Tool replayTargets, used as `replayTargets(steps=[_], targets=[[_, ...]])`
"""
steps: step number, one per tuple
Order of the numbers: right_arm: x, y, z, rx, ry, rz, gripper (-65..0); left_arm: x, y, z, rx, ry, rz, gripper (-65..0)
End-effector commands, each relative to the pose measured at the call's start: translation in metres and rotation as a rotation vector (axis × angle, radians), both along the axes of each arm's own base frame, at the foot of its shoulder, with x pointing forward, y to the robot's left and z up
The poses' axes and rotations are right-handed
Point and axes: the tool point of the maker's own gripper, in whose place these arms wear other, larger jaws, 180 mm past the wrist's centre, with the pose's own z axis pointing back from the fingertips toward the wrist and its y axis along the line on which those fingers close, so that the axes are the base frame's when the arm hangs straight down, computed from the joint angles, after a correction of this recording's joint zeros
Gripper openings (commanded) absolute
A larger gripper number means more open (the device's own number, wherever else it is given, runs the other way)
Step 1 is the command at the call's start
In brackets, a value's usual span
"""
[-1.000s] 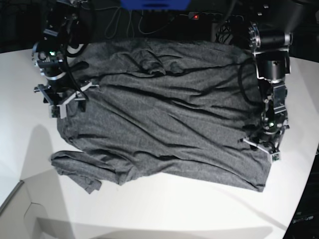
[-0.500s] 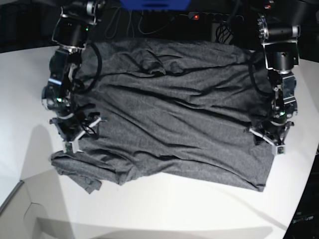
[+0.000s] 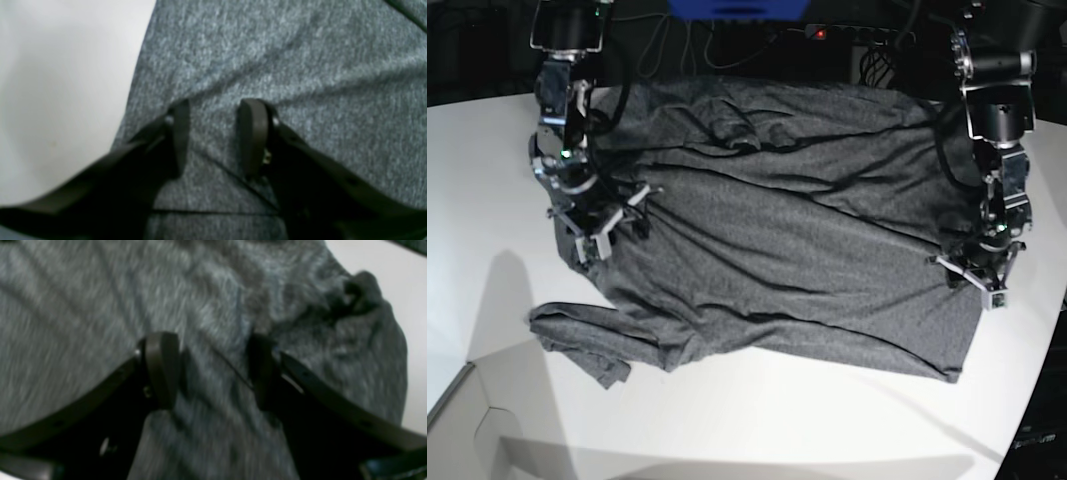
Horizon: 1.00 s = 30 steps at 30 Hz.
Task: Layout the t-shirt on the table in an organized manner, then fold the t-shirt properly
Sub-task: 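Move the right gripper to the shirt's side edge and grasp it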
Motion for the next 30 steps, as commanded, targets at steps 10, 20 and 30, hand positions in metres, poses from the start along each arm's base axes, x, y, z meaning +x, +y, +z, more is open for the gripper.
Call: replayTargets(steps=[10,20,30], targets=[[-0.048,0.034,0.016,-0.045,0.019,0.130,-30.6,-0.022,0.014,-0.017,0.030,0.125,0.019,-40.3],[-0.059,0.025,0.028,-0.082,-0.002,0.140,-31.0,-0.013,0.031,0.009,0.084,0.070,0.013,-40.3],[-0.020,0.013,0.099,-0.121,-0.211,0.101,-30.6,0.014,0.017,0.059,0.123,-0.067,-0.039,-40.3]])
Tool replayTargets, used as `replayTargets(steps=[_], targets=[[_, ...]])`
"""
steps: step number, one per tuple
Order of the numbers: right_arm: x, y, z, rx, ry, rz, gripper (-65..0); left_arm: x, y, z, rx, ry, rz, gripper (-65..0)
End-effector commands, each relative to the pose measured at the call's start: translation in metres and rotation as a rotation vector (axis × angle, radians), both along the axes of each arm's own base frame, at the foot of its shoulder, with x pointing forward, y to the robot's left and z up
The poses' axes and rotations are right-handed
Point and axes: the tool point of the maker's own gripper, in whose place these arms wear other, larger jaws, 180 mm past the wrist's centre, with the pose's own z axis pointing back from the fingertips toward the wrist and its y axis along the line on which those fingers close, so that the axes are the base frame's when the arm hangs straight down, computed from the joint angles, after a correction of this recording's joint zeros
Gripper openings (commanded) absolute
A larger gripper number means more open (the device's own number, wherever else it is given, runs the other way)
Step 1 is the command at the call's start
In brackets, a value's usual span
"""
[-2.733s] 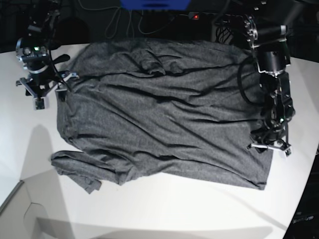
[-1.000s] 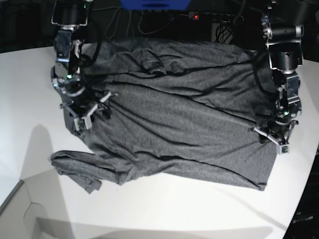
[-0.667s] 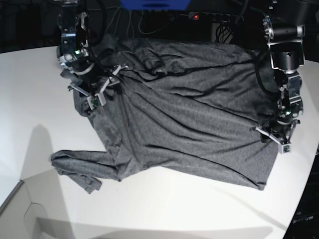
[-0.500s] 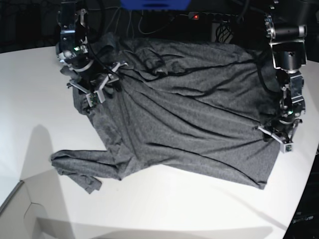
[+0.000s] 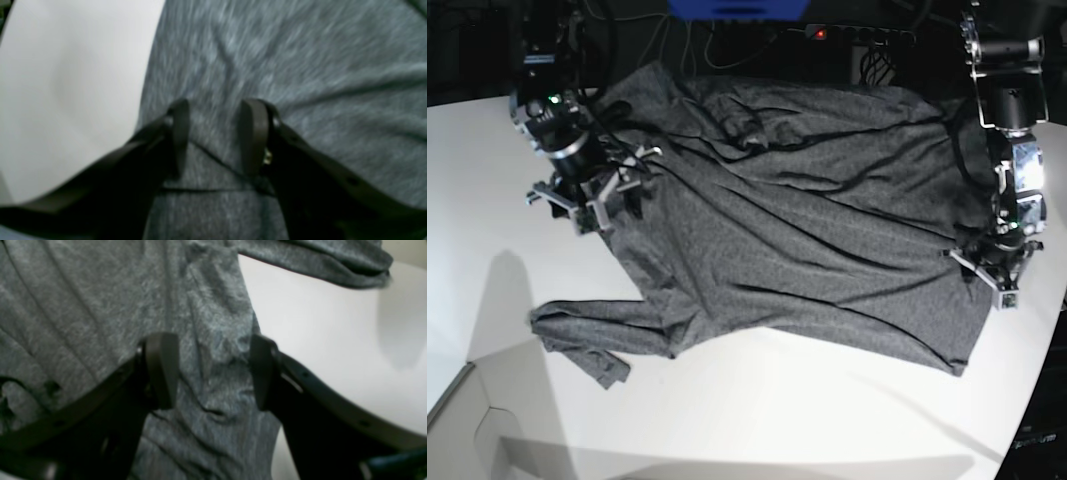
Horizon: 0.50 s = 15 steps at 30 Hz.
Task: Layout the t-shirt on the table in an organized manner, then fold the t-shirt properly
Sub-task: 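Move the right gripper to the shirt's side edge and grasp it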
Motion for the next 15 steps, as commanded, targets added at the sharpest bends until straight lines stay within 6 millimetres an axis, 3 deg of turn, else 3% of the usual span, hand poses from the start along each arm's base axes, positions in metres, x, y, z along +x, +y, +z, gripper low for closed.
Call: replayTargets(steps=[1,5,8,15], targets=[[0.016,0.002,0.019,0.017,-0.077,0.008,-30.6,0.016,0.005,0.027,0.021,-0.079,-0.005,-40.3],[0.048,-0.001,0.021,0.026,-0.098,0.001,-30.6,0.024,-0.009,0.038,0.009,-0.122,-0.022,-40.3],[0.071,-0.003,0.015,0.037,-0.088,-0.006,-30.6,0.019,0.000,0.042,-0.003,-0.142,0.015,-40.3],[0.117,-0.006,-0.013,0.075,-0.006,-0.023,-30.5,0.013,-0.007,0.020,-0.049,-0.104,0.043,-40.3]])
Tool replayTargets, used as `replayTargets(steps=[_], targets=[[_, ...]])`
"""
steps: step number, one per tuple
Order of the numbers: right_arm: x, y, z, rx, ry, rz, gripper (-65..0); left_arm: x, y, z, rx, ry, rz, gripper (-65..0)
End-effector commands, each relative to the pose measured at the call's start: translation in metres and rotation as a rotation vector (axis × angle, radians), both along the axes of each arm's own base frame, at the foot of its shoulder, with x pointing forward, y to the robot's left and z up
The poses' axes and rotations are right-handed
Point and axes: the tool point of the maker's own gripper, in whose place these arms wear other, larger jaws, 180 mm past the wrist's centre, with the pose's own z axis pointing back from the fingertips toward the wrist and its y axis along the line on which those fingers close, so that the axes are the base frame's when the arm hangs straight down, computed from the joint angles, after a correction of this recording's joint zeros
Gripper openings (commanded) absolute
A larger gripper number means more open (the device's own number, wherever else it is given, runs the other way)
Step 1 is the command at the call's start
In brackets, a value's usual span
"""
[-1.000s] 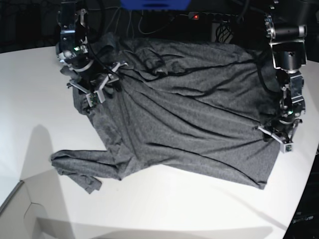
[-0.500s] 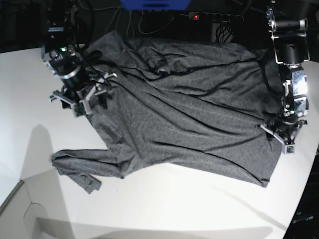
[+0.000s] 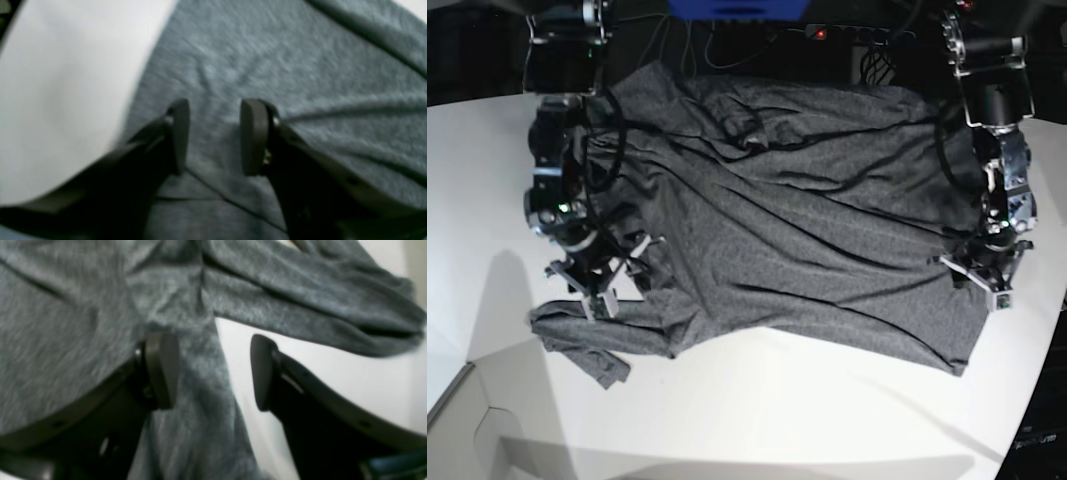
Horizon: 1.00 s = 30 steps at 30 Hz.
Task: Layout the t-shirt on the table in an organized manner, then fold the t-shirt properly
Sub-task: 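Move the right gripper to the shirt's side edge and grasp it, then pull the grasped edge outward with the right gripper, left holding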
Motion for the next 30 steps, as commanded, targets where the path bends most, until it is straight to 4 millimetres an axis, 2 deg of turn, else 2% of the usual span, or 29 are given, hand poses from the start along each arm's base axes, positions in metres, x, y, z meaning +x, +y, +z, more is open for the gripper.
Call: replayTargets(steps=[1,6,9,12,14,18,19,21,23,27,30], targets=[[0.015,-0.001,0.012,0.013,-0.040,0.000,-30.5,0.012,0.011,0.021,0.024,-0.059,0.011,-40.3],[0.032,0.001,-0.003,0.035,0.016,-0.003,-30.5,0.009,0.013,0.019,0.028,-0.051,0.011,-40.3],[0.031,0.003,-0.006,0.040,0.023,0.001,-31.0,0.007,0.016,0.016,0.030,-0.043,0.016,-40.3],[0.025,0.005,-0.012,0.043,0.037,0.004,-32.9,0.000,0.019,0.002,0.020,-0.005,0.027,-40.3],[0.019,0.005,-0.017,0.042,0.051,0.004,-39.6,-0.005,0.020,-0.007,0.011,0.020,0.036,-40.3],[0.004,0.004,-0.032,0.039,0.086,0.003,-63.5,-0.013,0.022,-0.022,-0.002,0.062,0.048,-40.3],[0.000,0.003,-0.035,0.037,0.096,0.002,-65.0,-0.013,0.022,-0.022,-0.002,0.062,0.048,-40.3],[-0.006,0.001,-0.031,0.029,0.081,0.001,-65.0,-0.014,0.023,-0.023,-0.001,0.064,0.049,-40.3],[-0.013,0.001,-0.019,0.017,0.040,0.005,-65.0,-0.014,0.030,-0.019,0.015,0.061,0.051,-40.3],[-0.022,0.001,0.024,-0.014,-0.082,0.015,-65.0,-0.013,0.033,-0.017,0.018,0.058,0.054,-40.3],[-0.033,0.003,0.048,-0.030,-0.148,0.022,-65.0,-0.014,0.040,-0.014,0.030,0.057,0.056,-40.3]])
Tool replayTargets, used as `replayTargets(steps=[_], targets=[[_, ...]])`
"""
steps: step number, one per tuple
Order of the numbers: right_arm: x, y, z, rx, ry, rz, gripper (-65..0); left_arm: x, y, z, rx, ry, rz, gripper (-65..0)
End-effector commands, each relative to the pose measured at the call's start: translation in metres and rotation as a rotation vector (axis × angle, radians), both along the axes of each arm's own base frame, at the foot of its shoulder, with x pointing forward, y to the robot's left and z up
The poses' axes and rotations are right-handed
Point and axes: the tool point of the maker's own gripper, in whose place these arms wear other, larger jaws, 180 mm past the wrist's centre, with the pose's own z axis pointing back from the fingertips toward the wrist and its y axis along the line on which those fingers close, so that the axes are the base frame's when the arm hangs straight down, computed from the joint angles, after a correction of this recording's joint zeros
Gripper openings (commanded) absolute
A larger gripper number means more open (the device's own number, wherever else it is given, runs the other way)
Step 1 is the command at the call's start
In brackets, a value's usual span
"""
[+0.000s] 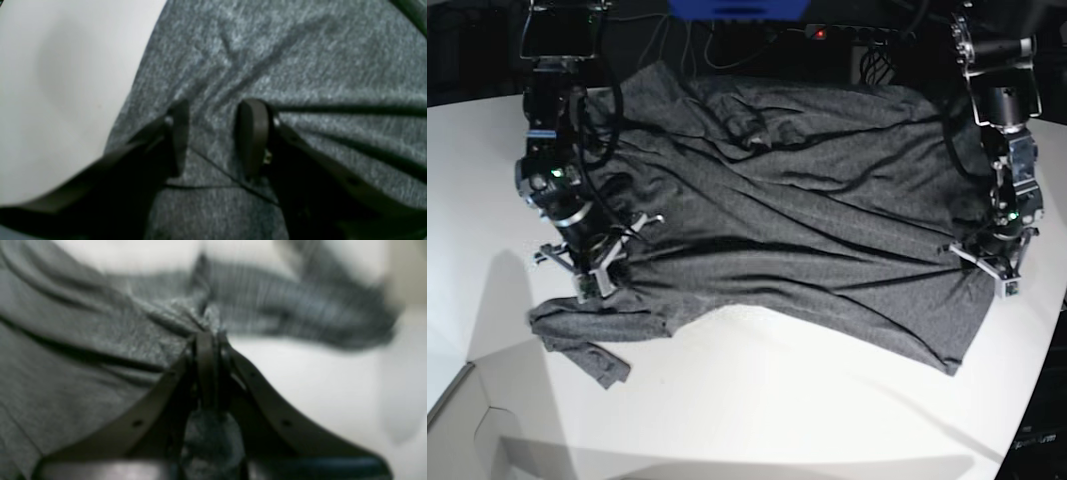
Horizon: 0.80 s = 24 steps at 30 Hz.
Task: Layout the t-shirt on the table in an organized manner, then fold the t-shirt properly
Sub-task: 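Pull the grasped edge outward with the right gripper, left holding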
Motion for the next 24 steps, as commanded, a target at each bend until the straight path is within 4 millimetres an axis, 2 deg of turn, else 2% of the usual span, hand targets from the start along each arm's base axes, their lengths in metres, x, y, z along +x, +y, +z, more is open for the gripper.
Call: replayTargets(steps=[1,4,8,10,16,21,24], targets=[[-0.001,0.000,0.016,0.003,-0.051,0.003,-65.0,0.002,0.014,0.010,0.034,-0.001,0.011,-40.3],[-0.014,0.002,0.030,-0.007,-0.084,0.010,-65.0,0.002,0.015,0.010,0.035,0.001,0.012,-40.3],[-0.034,0.005,0.032,-0.013,-0.083,0.015,-65.0,0.004,0.016,0.016,0.050,-0.014,0.006,-40.3],[-0.043,0.006,0.030,-0.013,-0.074,0.017,-65.0,-0.002,0.023,0.021,0.072,-0.018,-0.001,-40.3],[-0.060,0.010,0.016,-0.001,-0.024,0.021,-65.0,0.004,0.015,0.046,0.106,-0.082,-0.038,-40.3],[-0.074,0.015,0.005,0.018,0.015,0.015,-65.0,0.009,0.013,0.057,0.114,-0.110,-0.046,-40.3],[-0.090,0.030,-0.007,0.050,0.057,0.034,-65.0,0.009,0.009,0.064,0.125,-0.130,-0.059,-40.3]])
